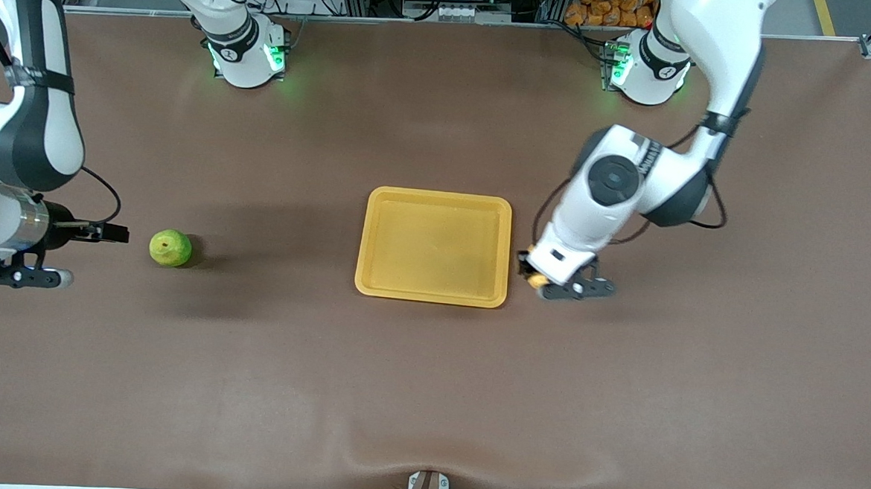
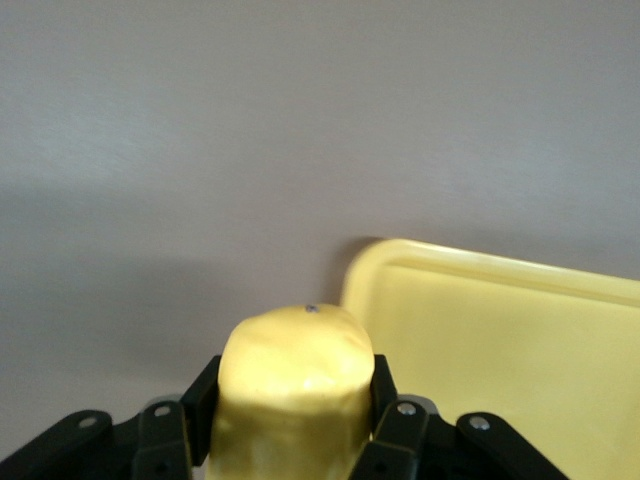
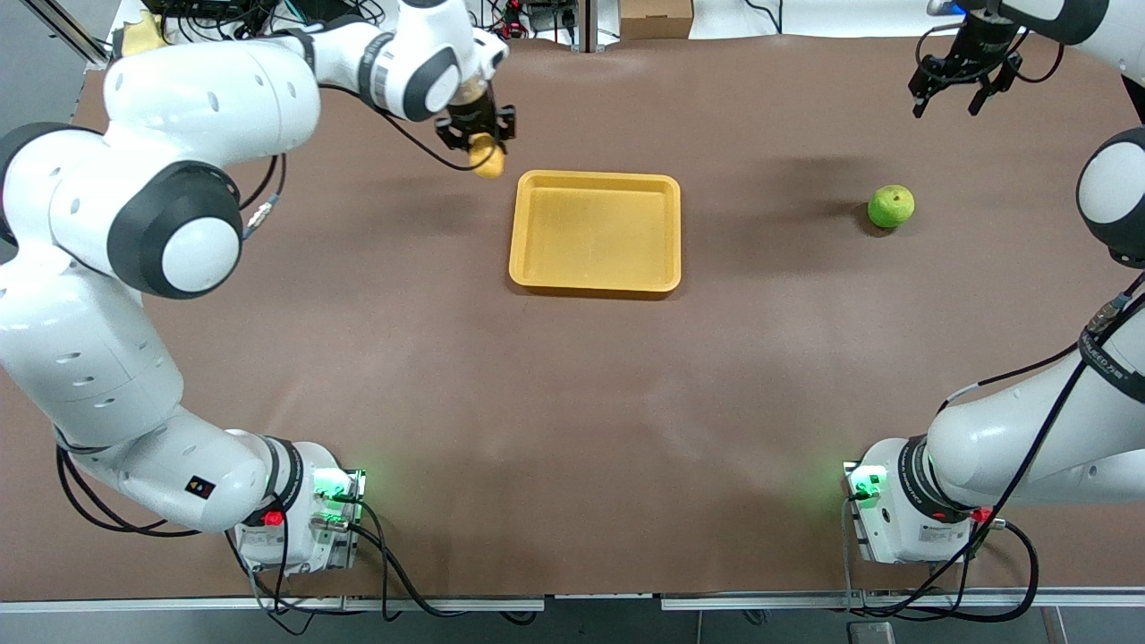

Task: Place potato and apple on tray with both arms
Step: 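Carry the potato onto the tray while the right gripper reaches the apple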

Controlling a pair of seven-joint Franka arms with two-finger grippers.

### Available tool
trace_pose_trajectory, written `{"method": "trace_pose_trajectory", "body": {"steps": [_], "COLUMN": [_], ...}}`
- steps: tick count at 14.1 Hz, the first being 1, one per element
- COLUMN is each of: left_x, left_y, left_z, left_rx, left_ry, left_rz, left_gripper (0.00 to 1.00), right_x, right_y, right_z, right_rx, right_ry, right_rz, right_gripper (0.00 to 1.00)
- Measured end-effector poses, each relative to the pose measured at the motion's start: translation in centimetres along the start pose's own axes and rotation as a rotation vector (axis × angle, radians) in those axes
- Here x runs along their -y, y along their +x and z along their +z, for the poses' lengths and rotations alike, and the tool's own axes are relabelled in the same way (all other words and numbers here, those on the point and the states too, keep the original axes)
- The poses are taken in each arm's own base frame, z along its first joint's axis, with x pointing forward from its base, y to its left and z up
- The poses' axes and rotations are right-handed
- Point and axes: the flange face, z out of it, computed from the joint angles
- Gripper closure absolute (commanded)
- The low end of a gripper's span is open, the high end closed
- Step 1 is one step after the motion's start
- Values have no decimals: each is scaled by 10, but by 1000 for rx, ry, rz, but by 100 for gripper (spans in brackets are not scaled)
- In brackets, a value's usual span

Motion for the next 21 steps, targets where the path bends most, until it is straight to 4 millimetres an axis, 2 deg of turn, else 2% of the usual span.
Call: {"method": "trace_pose_trajectory", "body": {"steps": [3,4,6,9,12,14,15,16,17,18,21], "left_x": [-45,-59,-79,-91,-91,-88,-87,-87,-86,-85,-85], "left_y": [-32,-40,-58,-81,-87,-86,-86,-87,-87,-88,-87], "left_z": [2,8,34,82,110,116,119,122,125,127,128], "left_rx": [-10,-20,-39,-51,-42,-43,-42,-38,-35,-33,-33], "left_ry": [6,19,73,161,199,211,215,219,222,224,225], "left_rz": [5,13,52,114,145,151,151,152,152,151,149], "left_gripper": [91,91,90,86,77,62,47,38,7,0,0], "right_x": [-6,-7,-8,-11,-9,-9,-8,-7,-6,-6,-5], "right_y": [12,15,23,29,31,31,30,30,30,29,27], "right_z": [28,36,54,85,120,138,144,148,150,151,159], "right_rx": [15,16,22,10,2,24,31,35,38,41,51], "right_ry": [3,4,7,25,28,37,52,66,76,81,83], "right_rz": [8,10,12,25,25,29,37,44,48,51,51], "right_gripper": [0,0,0,0,0,0,0,0,0,0,0]}}
